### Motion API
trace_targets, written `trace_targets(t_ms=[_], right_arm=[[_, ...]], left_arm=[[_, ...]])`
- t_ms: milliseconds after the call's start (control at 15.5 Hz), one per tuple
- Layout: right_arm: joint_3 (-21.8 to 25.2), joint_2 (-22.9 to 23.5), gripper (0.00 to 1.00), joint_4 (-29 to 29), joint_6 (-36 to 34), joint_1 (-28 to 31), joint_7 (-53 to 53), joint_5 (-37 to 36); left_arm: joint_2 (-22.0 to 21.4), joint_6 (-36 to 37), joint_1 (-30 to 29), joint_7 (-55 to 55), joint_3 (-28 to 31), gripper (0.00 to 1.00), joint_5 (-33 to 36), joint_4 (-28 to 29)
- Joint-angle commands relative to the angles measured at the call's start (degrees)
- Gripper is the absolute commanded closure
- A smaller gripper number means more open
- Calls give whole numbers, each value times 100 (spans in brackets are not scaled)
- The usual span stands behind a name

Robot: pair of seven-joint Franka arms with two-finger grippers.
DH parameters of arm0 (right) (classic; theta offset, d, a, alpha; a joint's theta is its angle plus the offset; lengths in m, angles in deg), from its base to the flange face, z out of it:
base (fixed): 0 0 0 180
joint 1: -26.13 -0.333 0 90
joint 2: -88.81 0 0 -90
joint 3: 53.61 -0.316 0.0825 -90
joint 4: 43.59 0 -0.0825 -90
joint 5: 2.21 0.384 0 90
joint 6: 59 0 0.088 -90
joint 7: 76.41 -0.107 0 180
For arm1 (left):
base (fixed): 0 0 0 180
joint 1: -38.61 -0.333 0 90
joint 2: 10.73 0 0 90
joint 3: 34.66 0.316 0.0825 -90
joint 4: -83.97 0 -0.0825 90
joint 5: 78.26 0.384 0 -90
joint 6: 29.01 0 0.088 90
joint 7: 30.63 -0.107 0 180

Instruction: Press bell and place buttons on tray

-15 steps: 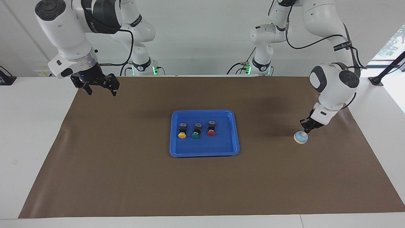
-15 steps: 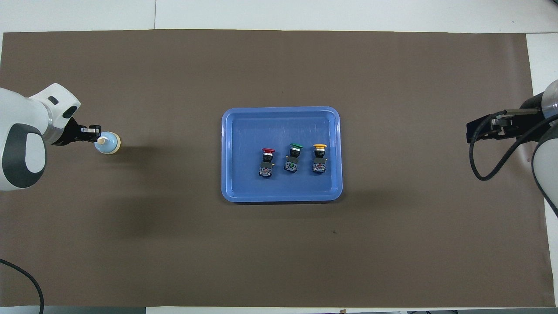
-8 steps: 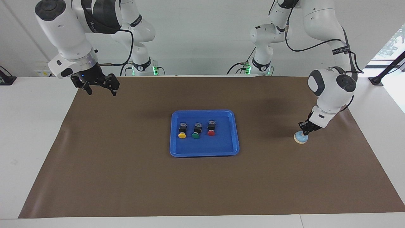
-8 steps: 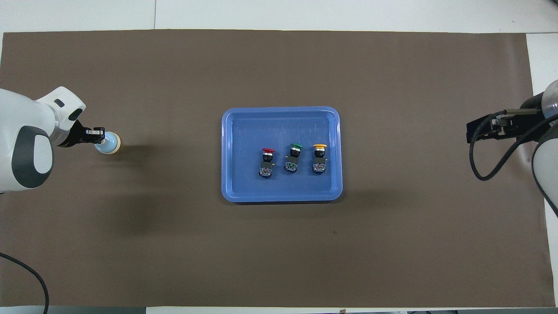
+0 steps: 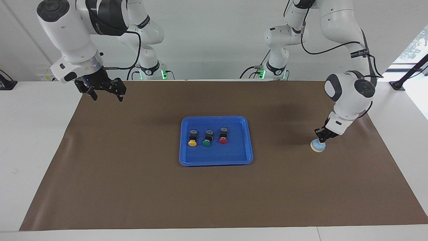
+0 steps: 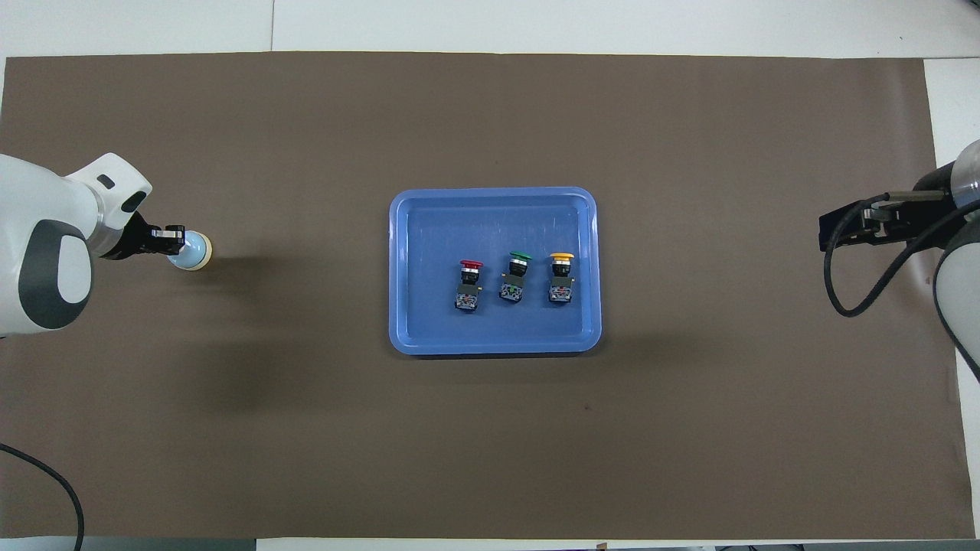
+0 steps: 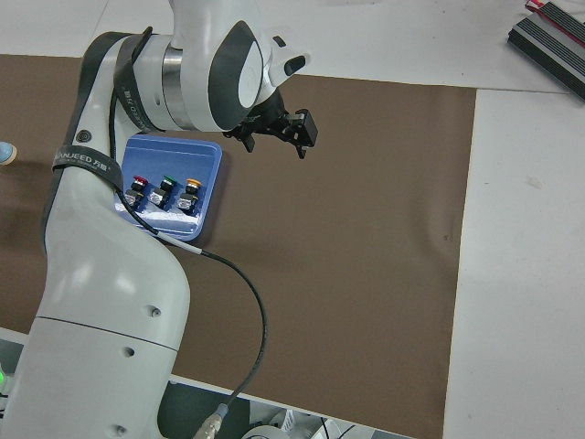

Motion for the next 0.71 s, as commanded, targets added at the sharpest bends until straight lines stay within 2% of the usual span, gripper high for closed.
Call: trace_targets(t_ms=[0, 194, 453, 647], right_arm=[[-78, -105, 0, -103, -34, 96, 80, -56], [-78, -105, 0, -103, -34, 96, 80, -56], [-78, -105, 0, -103, -34, 96, 80, -56], [-78, -105, 0, -103, -34, 96, 80, -56]], left_arm=[[-336, 1176, 123, 76, -2, 0, 41, -536], [-836, 1783, 141, 76, -29, 0, 50, -554], [-1706, 2776, 123, 59, -37, 0, 41, -572], [-1989, 3497, 132, 76, -64, 0, 41, -799]])
